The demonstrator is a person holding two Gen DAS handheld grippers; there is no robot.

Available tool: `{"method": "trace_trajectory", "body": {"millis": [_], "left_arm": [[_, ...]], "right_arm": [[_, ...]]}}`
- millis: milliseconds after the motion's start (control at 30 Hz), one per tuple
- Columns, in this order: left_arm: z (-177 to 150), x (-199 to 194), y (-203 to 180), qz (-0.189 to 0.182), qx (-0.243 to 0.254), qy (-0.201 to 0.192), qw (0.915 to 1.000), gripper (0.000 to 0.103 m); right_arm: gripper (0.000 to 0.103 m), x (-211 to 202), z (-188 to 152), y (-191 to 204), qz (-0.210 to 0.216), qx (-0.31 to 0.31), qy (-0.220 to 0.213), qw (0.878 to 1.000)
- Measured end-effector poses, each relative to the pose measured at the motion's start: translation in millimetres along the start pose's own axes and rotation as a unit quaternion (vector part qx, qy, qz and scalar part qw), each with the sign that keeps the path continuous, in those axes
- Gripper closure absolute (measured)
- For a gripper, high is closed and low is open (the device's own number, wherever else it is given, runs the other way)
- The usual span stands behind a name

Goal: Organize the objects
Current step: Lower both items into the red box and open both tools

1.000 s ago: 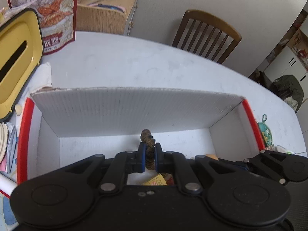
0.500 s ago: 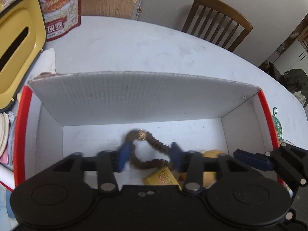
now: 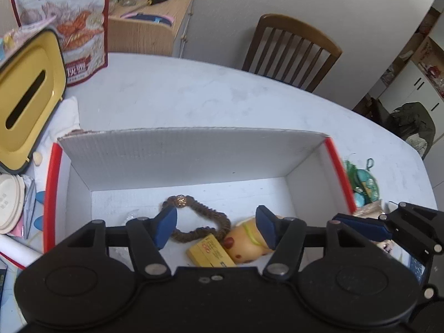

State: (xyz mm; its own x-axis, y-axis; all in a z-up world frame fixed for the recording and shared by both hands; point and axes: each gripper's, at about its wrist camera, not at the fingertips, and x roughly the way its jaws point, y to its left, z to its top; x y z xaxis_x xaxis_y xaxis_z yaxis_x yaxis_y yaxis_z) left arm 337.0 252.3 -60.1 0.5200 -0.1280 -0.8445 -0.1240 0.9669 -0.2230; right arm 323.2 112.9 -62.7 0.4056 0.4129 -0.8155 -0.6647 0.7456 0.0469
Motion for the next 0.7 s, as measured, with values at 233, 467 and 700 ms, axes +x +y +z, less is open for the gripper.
{"method": "trace_trajectory", "body": {"millis": [233,467,700], "left_arm": [[-7,-29,-13,-0.007,0.006,-0.025,0.9996,0.039],[-19,-53,-28,-0.001,0.020,-0.045,0.9988,0.030],[-32,-73,-48,-0.003,0.029,-0.063,0.9976,0.021]], "right_arm": [[0.033,-32,-6,2,0.007,0.005,-0.019,1.000],[0.029,-60,-17,-1,0.015,0.011,-0.033,0.999],[0.026,-92,-35,-9,0.019,0.016,-0.051,0.998]]}}
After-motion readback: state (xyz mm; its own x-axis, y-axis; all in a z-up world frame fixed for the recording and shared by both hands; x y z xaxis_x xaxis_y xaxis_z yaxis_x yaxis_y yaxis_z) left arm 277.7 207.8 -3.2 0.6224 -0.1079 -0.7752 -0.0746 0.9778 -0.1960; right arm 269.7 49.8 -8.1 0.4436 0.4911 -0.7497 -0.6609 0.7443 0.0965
